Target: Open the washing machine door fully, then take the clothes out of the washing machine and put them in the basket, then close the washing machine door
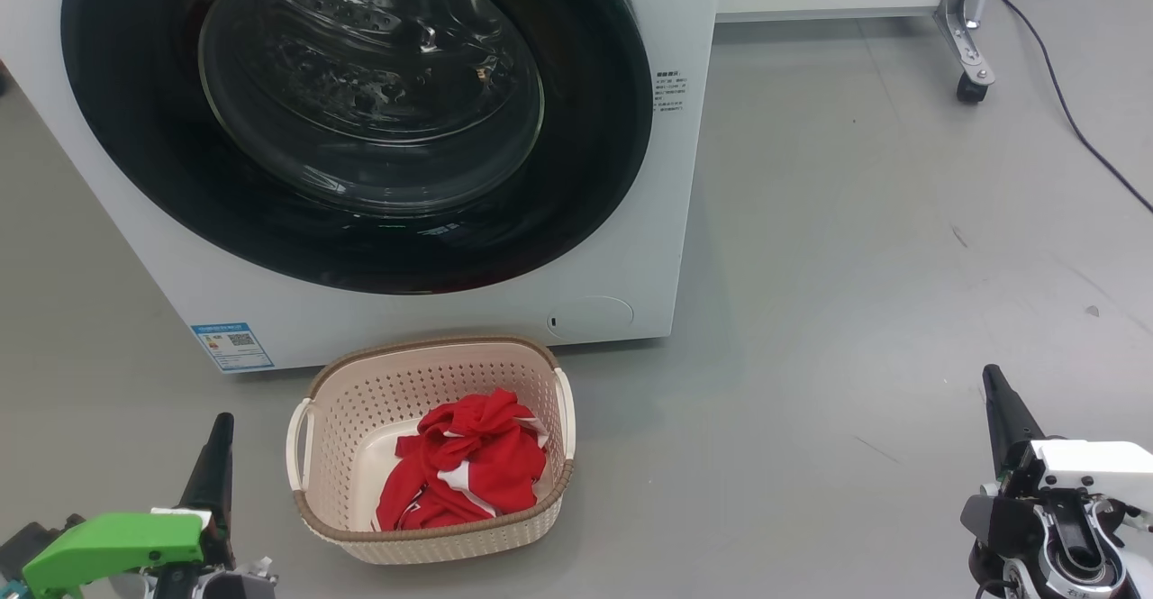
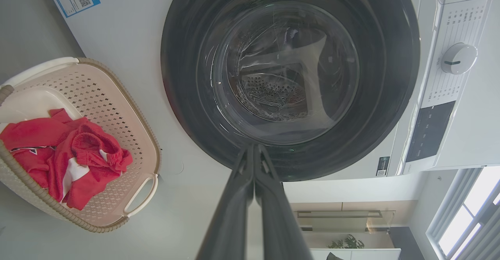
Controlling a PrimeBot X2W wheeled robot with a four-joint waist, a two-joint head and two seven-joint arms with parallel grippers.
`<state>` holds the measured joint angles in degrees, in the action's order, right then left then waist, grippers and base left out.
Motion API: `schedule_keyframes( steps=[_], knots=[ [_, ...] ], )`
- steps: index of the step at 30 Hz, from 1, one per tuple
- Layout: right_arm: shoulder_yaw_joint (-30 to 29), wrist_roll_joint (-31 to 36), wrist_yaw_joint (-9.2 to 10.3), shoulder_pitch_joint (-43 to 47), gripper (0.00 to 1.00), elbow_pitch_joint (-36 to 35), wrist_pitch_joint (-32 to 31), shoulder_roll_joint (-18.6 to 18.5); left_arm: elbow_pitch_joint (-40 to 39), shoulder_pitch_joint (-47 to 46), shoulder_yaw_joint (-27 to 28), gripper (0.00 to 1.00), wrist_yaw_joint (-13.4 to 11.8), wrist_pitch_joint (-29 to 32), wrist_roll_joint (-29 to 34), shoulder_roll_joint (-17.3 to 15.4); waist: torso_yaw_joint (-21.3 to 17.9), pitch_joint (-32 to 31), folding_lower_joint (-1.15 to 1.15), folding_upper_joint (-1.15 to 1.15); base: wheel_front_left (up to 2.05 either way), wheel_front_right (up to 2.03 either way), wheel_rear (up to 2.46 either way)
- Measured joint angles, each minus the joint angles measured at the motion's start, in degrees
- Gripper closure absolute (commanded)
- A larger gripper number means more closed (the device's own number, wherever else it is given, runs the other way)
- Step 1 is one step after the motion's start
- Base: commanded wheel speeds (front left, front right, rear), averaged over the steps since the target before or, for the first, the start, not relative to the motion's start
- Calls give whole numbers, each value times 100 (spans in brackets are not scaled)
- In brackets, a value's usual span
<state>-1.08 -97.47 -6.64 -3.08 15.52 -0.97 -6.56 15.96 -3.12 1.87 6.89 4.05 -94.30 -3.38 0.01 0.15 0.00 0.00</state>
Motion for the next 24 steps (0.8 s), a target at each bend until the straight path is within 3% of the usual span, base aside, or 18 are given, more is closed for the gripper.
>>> schedule_keyframes(
  steps=[24],
  knots=[
    [-19,0,-2,-2,100,16,-26,7,-2,-2,10,100,1,1,0,0,0,0,0,0,0,0,0]
  ],
)
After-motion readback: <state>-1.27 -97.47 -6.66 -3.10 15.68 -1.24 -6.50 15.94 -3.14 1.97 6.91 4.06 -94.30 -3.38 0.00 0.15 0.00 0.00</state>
